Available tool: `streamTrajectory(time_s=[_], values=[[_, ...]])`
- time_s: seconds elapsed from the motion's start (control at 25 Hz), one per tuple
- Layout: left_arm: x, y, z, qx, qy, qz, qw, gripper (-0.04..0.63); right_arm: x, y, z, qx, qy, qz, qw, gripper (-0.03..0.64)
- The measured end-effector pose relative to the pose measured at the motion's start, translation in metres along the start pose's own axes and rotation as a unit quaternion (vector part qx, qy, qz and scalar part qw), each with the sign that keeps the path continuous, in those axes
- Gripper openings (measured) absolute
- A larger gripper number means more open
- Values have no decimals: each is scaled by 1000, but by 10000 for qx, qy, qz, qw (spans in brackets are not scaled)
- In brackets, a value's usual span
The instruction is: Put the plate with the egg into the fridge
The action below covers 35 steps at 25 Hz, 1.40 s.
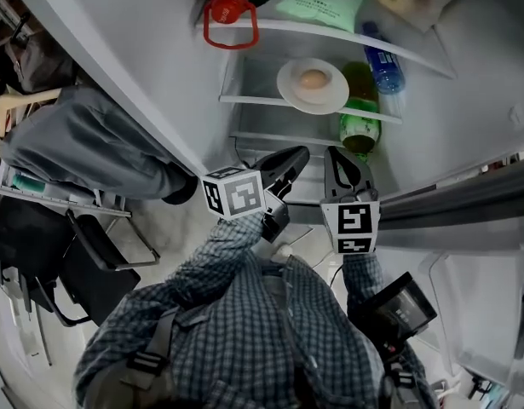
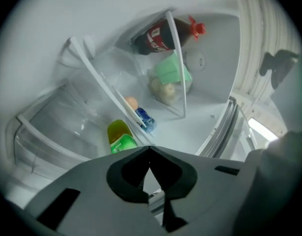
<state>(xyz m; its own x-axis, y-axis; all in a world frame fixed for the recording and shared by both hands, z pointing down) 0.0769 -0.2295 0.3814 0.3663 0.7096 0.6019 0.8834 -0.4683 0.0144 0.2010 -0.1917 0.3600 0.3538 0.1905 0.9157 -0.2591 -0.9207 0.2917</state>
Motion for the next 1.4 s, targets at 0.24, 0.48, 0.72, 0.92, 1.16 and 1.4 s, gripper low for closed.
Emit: streamTrajectory(time_s=[0.24, 0.48, 0.72, 0.92, 1.16, 1.4], values=[[-1, -3, 11, -605, 1535, 80, 9863, 6, 13, -4, -5, -192, 1146, 77, 9932, 6], [8, -6, 15, -976, 2691, -160, 9580, 6, 17, -8, -18, -292, 1735, 142, 9843, 6], [14, -8, 14, -938, 2627, -252, 9600, 8, 22, -15, -21, -200, 1913, 155, 9812, 6], [17, -7, 18, -894, 2664, -318, 9592, 8, 23, -20, -18, -19, 1949, 244, 9805, 6], [17, -12, 22, -844, 2697, -309, 9588, 8, 20, -26, -21, 65, 1849, 303, 9823, 6], [15, -14, 26, -804, 2655, -217, 9605, 8, 20, -28, -22, 140, 1615, 168, 9866, 6]])
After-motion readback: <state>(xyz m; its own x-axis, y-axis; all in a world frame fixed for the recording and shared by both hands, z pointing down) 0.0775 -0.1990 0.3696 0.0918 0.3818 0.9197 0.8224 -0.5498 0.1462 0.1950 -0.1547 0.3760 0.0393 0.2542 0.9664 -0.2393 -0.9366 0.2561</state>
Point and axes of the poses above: the fingertips, and each gripper's own axes: y forward along the fingers, z to its right, x out of its underside, the point moved 7 cm from there along -y, backward along the fingers, and after that the axes turned 3 degrees about -y, right-handed, at the moved point
